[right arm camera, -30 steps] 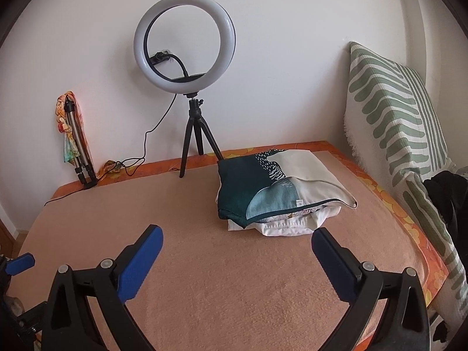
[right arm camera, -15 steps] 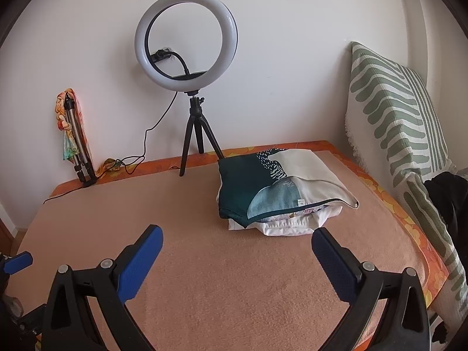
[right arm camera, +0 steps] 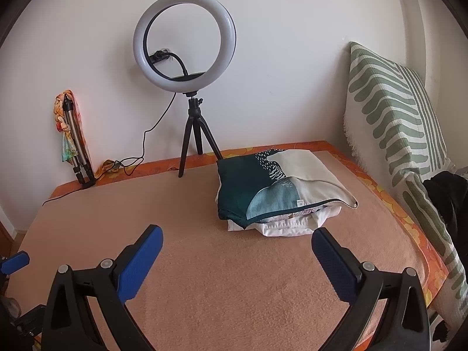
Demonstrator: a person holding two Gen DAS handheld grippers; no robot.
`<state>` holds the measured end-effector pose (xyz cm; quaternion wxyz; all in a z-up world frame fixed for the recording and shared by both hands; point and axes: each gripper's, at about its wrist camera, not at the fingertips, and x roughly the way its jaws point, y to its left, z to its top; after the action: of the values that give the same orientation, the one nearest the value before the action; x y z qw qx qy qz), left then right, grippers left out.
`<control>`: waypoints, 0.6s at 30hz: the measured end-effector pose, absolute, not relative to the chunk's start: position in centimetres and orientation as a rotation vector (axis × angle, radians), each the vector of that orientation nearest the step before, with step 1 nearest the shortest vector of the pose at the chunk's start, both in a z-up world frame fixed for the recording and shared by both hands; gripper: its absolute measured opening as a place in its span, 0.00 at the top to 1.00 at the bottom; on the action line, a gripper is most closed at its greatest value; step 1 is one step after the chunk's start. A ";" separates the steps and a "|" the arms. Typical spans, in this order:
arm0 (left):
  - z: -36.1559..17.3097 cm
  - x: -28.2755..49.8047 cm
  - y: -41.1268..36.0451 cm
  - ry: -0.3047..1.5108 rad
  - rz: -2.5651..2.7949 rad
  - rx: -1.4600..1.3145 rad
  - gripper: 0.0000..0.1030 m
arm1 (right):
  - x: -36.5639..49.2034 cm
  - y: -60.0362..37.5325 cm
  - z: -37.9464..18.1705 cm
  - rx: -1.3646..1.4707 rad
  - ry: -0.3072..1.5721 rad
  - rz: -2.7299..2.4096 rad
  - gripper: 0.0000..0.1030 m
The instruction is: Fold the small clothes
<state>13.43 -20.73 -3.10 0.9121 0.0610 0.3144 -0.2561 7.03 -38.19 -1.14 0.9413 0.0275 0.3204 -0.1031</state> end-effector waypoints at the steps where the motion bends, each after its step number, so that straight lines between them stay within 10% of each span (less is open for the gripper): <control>1: -3.1 13.5 -20.7 0.649 -0.528 0.125 0.00 | 7.0 -38.2 -1.1 0.057 0.655 -0.210 0.00; 18: -3.0 13.4 -20.5 0.650 -0.531 0.128 0.00 | 7.2 -37.8 -1.1 0.056 0.658 -0.210 0.00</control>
<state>13.39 -20.51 -3.01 0.9112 0.0619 0.3153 -0.2578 7.19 -37.85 -1.08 0.9407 0.0272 0.3223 -0.1028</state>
